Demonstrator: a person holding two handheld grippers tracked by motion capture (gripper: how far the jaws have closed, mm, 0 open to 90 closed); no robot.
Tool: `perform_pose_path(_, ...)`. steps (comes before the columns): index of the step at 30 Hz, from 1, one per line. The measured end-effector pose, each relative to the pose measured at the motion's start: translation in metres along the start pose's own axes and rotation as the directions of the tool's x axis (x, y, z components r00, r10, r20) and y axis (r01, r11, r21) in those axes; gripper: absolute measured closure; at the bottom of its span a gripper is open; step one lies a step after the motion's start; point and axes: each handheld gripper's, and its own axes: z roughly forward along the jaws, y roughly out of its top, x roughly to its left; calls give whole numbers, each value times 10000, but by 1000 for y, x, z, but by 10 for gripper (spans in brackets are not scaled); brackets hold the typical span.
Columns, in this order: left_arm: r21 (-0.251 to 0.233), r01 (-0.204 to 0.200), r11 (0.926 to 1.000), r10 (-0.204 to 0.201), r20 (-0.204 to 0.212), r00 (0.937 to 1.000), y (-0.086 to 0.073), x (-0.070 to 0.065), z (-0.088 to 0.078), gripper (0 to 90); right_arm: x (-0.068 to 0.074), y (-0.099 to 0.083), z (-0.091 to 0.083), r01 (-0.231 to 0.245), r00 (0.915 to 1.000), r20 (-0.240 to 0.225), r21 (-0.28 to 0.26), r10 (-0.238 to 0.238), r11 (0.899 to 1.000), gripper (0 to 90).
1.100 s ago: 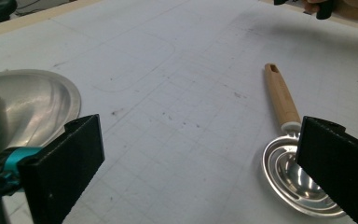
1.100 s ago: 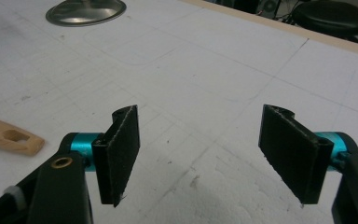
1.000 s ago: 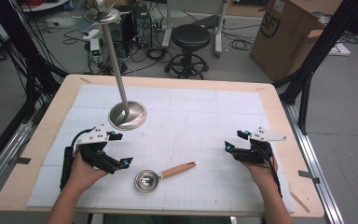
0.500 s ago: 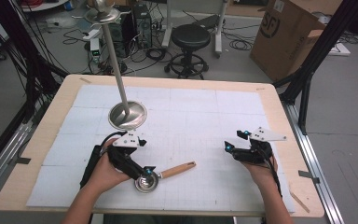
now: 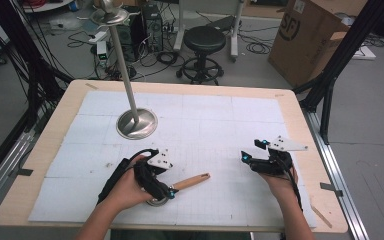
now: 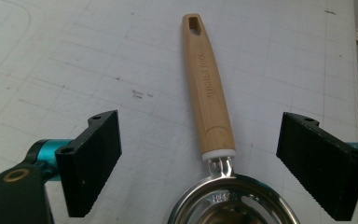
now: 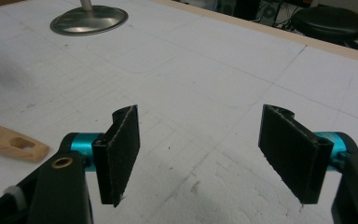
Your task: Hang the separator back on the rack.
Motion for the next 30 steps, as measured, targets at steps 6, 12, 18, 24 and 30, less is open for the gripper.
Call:
perform_pose_path(6, 503, -178, 9986, 170, 179, 9997, 4, -2, 4, 273, 0, 0, 0, -55, 10000, 3, 15, 55, 10000, 288)
perform_pose_path(12, 1015, -202, 9946, 167, 349, 9993, 6, -3, 9, 362, 1, 0, 1, 0, 10000, -3, 59, 0, 10000, 289)
perform_pose_path(18, 1447, -138, 9894, 78, 420, 9991, 9, -3, 13, 447, 0, 0, 1, 14, 10000, 12, 85, -14, 10000, 290)
perform_pose_path(24, 1973, -78, 9803, -39, 589, 9983, 14, -4, 19, 527, 1, -1, 1, -19, 10000, 11, 160, 19, 9999, 290)
perform_pose_path(30, 2800, -204, 9598, 92, 412, 9991, 21, -5, 25, 586, 0, -1, 1, -62, 10000, 20, 165, 62, 9998, 291)
